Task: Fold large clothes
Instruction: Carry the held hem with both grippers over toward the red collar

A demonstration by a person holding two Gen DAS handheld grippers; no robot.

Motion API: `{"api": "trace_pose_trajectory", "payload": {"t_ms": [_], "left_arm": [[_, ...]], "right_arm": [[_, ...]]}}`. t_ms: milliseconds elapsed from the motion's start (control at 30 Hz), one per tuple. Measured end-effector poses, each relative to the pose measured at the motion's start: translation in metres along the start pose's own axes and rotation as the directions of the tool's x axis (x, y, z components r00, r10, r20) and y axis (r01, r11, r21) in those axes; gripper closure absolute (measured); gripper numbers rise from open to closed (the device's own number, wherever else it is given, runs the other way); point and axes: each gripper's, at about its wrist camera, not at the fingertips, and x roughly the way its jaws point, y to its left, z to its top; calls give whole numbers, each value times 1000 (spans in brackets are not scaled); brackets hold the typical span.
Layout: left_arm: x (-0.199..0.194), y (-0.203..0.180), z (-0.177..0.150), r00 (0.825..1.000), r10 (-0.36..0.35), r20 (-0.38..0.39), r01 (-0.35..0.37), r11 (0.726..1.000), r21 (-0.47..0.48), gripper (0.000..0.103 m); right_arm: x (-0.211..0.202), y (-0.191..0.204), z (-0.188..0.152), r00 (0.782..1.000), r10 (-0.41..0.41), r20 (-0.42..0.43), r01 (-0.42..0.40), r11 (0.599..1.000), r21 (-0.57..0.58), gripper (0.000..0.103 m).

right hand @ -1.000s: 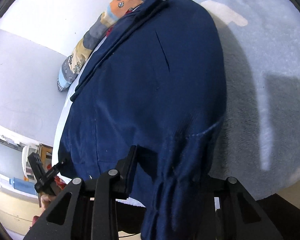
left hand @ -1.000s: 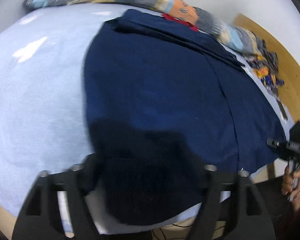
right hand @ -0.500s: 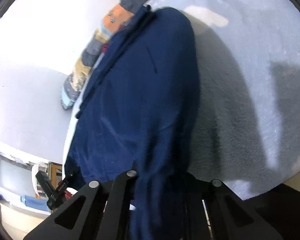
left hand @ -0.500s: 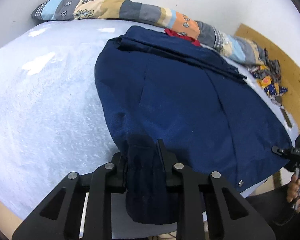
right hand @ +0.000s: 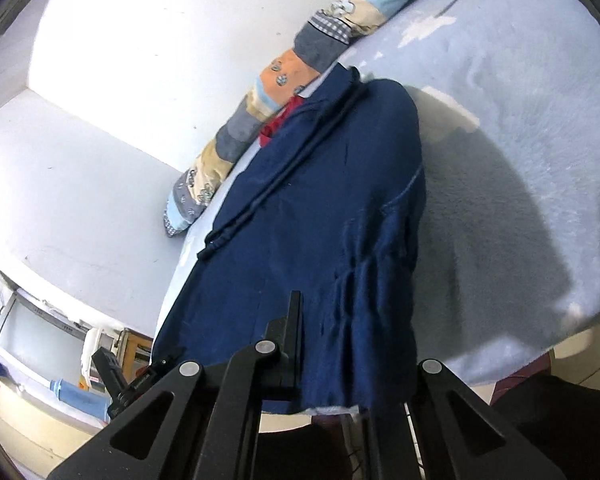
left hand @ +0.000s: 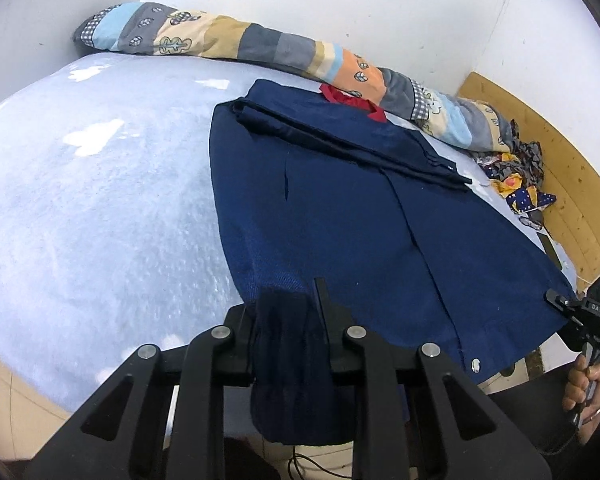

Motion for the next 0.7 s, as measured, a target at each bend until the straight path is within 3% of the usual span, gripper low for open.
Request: {"api": "trace_pose_trajectory", "payload": {"t_ms": [100, 367, 700], "left_arm": [[-2, 0, 0, 1000, -7, 5, 7, 1000, -8, 84], [-2, -3, 2, 999, 15, 45, -17, 999, 36, 84], [-19, -7, 34, 990, -7, 141, 9, 1000, -13, 84]], "right_arm": [[-9, 4, -2, 999, 31, 14, -31, 999, -6, 96], [-5, 12, 0, 999, 23, 22, -22, 998, -58, 96], [-10, 27, 21, 987, 149, 61, -147, 989, -29, 96]]}}
